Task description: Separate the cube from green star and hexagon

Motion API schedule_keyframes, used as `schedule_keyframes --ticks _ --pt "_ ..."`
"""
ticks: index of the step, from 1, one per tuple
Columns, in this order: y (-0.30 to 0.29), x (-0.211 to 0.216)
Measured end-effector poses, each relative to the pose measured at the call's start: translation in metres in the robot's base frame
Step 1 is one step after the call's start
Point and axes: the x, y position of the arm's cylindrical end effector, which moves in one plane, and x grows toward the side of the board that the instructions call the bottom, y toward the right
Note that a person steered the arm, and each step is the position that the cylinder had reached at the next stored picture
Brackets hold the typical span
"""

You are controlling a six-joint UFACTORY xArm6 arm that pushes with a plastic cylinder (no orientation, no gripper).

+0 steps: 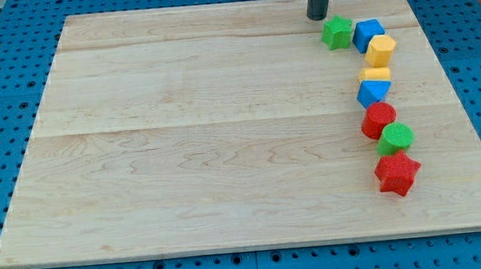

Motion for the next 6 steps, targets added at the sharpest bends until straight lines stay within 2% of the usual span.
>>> schedule_keyframes --ticks 1,2,4,5,6 --pt "0.086 0.003" --pt "0.086 0.054" --pt "-0.008 0.125" --pt "0.027 0.094" --pt "0.093 0.080"
